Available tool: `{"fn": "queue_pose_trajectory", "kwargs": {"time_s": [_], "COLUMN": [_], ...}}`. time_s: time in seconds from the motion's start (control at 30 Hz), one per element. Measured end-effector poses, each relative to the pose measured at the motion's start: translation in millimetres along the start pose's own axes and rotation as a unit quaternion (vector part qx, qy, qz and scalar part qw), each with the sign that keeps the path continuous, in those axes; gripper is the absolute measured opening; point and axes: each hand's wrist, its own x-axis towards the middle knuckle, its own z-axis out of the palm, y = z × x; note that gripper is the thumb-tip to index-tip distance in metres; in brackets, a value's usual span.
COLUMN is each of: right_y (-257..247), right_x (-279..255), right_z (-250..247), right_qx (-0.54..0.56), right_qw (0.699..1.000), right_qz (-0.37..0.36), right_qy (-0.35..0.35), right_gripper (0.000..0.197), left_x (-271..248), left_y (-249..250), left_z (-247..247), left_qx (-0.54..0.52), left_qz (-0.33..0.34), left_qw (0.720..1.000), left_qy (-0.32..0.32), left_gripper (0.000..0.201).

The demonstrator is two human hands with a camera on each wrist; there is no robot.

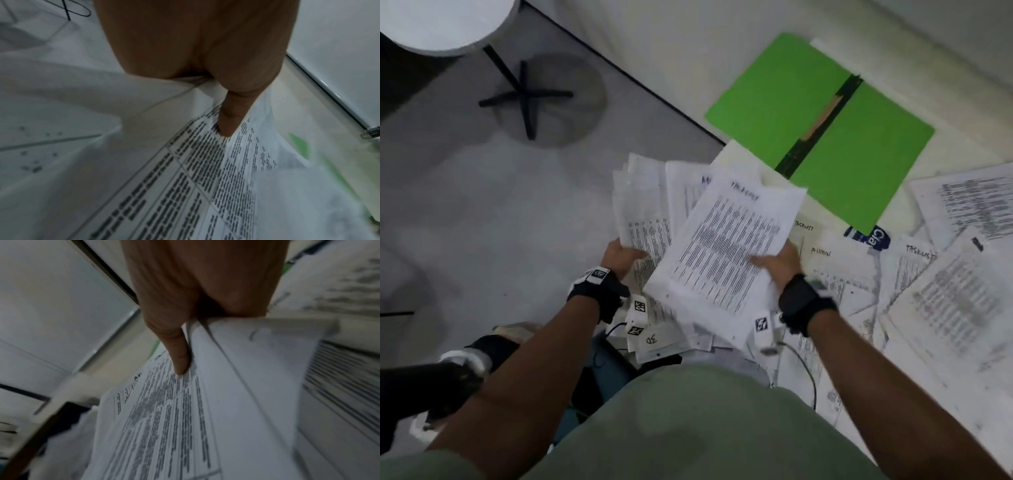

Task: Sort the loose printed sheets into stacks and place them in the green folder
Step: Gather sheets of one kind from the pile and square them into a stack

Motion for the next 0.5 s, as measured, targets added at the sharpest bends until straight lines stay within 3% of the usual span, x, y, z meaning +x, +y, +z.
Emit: {"fn": "queue_pose_trajectory", "kwargs": {"time_s": [0.07,0.13,0.23,0.3,0.4,0.5], "right_y": [22,26,22,19,14,13], "right_x": [-5,-13,-24,-20,-5,19], "right_z": [15,25,31,27,15,6], "right_qx": [-0.065,-0.141,-0.233,-0.302,-0.343,-0.351], "right_qw": [0.997,0.989,0.968,0.94,0.91,0.916], "right_qz": [0.032,0.038,-0.036,-0.101,-0.166,-0.16], "right_qy": [-0.014,0.021,0.083,0.126,0.163,0.112], "right_gripper": [0.111,0.092,0.056,0.042,0.037,0.035], "left_x": [-1,-2,0,4,14,15], "left_y": [2,1,-1,-4,-11,-10], "left_z": [3,4,3,1,-2,-2], "left_qx": [-0.028,-0.053,-0.053,-0.023,0.005,0.002], "left_qz": [-0.005,-0.005,0.01,0.013,0.017,0.01], "left_qw": [1.0,0.999,0.998,0.999,1.0,1.0], "left_qy": [0.009,0.006,-0.016,-0.017,-0.015,-0.011], "left_gripper": [0.037,0.04,0.04,0.037,0.034,0.035]}}
